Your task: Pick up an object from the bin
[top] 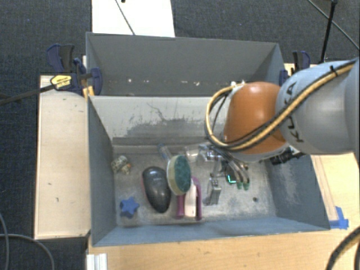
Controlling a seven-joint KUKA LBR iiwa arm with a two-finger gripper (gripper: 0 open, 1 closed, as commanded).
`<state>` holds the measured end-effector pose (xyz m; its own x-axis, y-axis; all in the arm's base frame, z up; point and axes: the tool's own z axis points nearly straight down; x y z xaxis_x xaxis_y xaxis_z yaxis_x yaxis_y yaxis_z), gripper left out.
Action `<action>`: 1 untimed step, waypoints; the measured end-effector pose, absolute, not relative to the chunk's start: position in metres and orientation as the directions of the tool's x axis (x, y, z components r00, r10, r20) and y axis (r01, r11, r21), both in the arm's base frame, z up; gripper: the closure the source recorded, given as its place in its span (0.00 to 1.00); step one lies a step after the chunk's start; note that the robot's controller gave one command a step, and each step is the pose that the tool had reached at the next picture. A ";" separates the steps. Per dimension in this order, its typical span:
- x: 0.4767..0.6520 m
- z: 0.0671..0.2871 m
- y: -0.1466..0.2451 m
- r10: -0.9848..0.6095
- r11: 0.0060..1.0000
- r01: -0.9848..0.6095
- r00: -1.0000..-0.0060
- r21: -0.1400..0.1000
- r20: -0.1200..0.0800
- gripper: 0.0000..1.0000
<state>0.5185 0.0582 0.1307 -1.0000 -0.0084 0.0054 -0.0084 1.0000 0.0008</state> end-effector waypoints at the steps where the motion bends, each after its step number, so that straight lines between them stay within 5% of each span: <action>1: 0.494 0.069 0.120 -0.145 0.989 -0.145 -0.989 -0.001 0.001 0.00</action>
Offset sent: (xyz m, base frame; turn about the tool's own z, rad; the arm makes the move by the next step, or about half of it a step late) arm -0.0240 0.0607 -0.0607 -0.1253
